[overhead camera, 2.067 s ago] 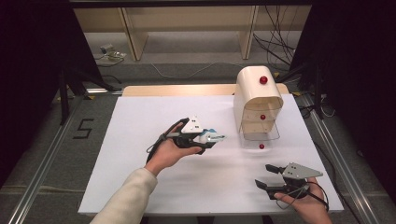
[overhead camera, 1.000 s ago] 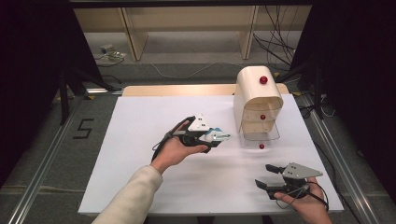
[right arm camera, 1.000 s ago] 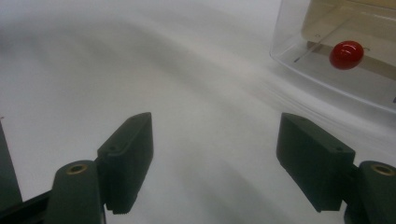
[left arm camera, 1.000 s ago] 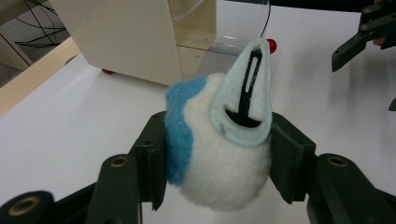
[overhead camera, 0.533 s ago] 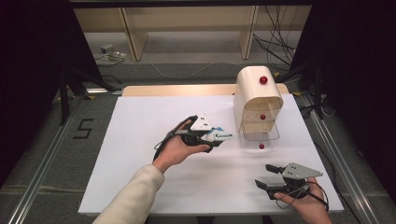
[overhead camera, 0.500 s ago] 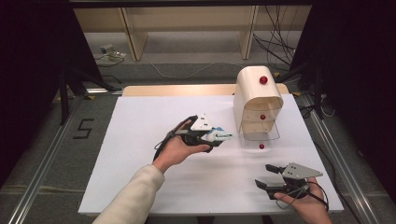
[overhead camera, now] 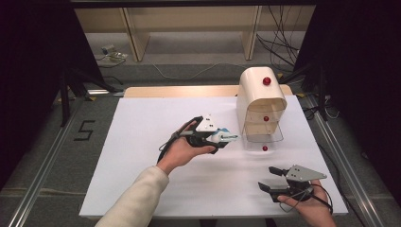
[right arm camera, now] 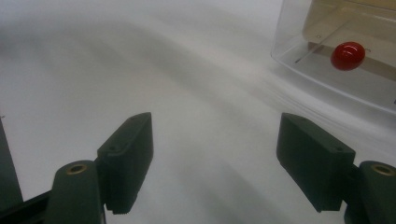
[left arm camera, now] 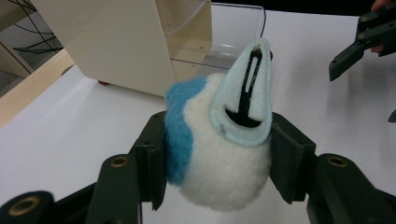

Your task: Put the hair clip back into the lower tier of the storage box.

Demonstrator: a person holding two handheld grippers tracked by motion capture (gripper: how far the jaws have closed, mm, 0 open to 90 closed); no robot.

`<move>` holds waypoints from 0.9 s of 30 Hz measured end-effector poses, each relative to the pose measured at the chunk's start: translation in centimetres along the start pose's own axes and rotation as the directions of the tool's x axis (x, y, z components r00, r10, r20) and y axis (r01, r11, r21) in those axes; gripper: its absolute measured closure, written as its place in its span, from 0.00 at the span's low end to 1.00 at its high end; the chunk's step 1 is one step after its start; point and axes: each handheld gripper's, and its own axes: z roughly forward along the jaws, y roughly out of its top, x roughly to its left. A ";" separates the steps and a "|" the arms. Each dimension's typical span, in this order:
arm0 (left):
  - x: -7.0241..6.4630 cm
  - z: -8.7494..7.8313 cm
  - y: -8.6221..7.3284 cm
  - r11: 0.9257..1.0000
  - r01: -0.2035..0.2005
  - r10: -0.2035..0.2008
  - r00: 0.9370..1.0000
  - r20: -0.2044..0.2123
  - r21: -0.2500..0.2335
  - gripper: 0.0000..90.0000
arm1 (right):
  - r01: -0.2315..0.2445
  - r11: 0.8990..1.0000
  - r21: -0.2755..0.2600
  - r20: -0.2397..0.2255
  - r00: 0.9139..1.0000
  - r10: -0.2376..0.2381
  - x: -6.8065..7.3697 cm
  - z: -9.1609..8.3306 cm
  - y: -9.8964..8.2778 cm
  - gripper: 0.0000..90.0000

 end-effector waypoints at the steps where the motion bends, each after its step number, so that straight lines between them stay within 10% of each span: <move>1: 0.0 0.0 0.0 1.000 0.000 0.000 1.000 0.002 0.002 0.52 | -0.001 1.000 0.000 0.000 1.000 0.001 0.0 0.0 0.0 0.31; 27: -0.6 1.1 1.6 1.000 -0.002 0.002 1.000 0.012 0.002 0.52 | -0.004 1.000 0.005 0.001 1.000 0.004 0.0 -0.1 0.0 0.31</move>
